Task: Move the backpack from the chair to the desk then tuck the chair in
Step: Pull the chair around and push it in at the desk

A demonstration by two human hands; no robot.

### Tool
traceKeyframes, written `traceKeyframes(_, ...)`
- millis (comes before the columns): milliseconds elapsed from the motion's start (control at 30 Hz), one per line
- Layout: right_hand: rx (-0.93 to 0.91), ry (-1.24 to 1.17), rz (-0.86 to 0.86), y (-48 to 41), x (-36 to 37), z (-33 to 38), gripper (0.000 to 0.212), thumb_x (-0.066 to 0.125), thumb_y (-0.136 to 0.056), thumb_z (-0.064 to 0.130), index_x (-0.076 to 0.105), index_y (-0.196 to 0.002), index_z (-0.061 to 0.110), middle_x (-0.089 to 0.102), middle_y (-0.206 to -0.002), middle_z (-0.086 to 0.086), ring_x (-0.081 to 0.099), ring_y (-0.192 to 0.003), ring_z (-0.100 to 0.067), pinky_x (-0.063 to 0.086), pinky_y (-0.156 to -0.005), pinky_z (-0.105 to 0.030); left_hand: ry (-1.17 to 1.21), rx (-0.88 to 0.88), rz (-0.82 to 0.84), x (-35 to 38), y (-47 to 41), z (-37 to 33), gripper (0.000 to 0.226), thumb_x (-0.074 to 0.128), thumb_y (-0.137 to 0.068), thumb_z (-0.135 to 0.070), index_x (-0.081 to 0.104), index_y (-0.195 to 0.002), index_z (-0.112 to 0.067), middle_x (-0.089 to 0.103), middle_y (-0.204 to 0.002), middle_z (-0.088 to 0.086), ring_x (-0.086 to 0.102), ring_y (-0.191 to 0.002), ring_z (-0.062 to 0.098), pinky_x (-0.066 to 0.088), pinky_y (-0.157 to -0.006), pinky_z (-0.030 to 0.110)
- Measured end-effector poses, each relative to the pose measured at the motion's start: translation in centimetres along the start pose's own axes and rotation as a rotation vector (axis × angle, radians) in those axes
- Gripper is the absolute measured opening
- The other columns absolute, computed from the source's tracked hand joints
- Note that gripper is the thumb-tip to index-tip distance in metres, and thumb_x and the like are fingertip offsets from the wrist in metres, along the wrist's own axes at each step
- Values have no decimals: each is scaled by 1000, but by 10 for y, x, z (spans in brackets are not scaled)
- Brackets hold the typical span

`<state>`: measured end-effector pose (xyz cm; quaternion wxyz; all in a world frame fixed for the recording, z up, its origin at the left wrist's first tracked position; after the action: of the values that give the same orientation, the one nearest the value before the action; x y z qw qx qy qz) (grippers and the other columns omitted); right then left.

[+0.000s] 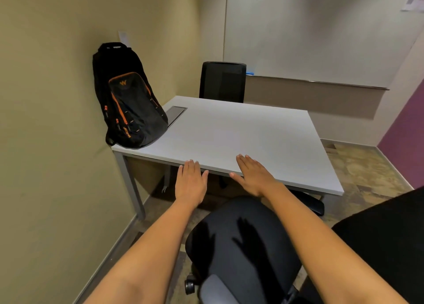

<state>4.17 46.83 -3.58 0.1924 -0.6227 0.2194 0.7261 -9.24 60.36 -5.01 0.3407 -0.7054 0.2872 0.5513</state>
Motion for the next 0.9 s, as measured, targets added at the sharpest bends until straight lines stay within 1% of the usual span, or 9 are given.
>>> traceKeyframes(100, -18, 36, 18, 12, -10, -13, 72, 19, -97, 55, -4, -152, 14, -5, -161, -4, -5, -148, -18, -3, -118, -32, 10, -2, -9, -6, 6, -17, 57, 19, -102, -38, 22, -147, -4, 24, -155, 13, 16, -144, 24, 12, -119, 38)
traceKeyframes(233, -62, 74, 1, 28, -27, -35, 71, 19, -97, 55, -2, -152, 15, -3, -161, -3, -4, -148, -19, -1, -118, -33, 18, -36, -45, -14, 16, -49, 56, 19, -102, -38, 23, -147, -4, 24, -155, 14, 16, -144, 25, 12, -119, 39)
traceKeyframes(467, -186, 198, -3, 67, -58, -97, 71, 20, -97, 55, -1, -152, 15, -2, -161, -4, -3, -148, -21, 0, -119, -36, 46, -181, -111, -15, 54, -134, 55, 20, -102, -37, 26, -146, -4, 28, -154, 15, 19, -143, 26, 14, -118, 40)
traceKeyframes(567, -249, 185, -5, 96, -69, -121, 70, 20, -97, 55, 1, -152, 15, 0, -161, -4, -2, -148, -21, 1, -119, -36, 67, -267, -111, -14, 81, -177, 54, 22, -102, -36, 30, -144, -2, 32, -151, 15, 22, -142, 26, 13, -118, 39)
traceKeyframes(667, -290, 173, 12, 126, -74, -145, 70, 21, -98, 54, 3, -152, 15, 1, -161, -5, -1, -148, -21, 1, -119, -36, 93, -314, -118, -16, 105, -218, 52, 24, -102, -36, 36, -140, -2, 39, -147, 14, 27, -139, 25, 15, -117, 39)
traceKeyframes(800, -298, 120, 33, 159, -75, -171, 69, 22, -98, 54, 4, -152, 15, 2, -161, -4, 0, -148, -20, 1, -119, -35, 115, -319, -154, -21, 129, -262, 50, 26, -102, -36, 45, -133, -2, 47, -140, 14, 34, -135, 26, 20, -114, 40)
traceKeyframes(900, -297, 105, 39, 179, -74, -185, 69, 22, -98, 53, 4, -152, 14, 2, -161, -5, 0, -148, -20, 2, -119, -35, 106, -315, -161, -26, 140, -282, 48, 27, -101, -36, 50, -127, -2, 53, -131, 14, 41, -127, 27, 26, -112, 41)
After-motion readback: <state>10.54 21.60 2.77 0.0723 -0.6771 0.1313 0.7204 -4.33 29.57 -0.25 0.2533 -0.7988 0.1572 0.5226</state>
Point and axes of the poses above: each hand's wrist, its own y-axis away from the middle knuckle, its own x-axis out of the palm, z = x × y, the point moved 2 cm from there along -y, towards the middle knuckle
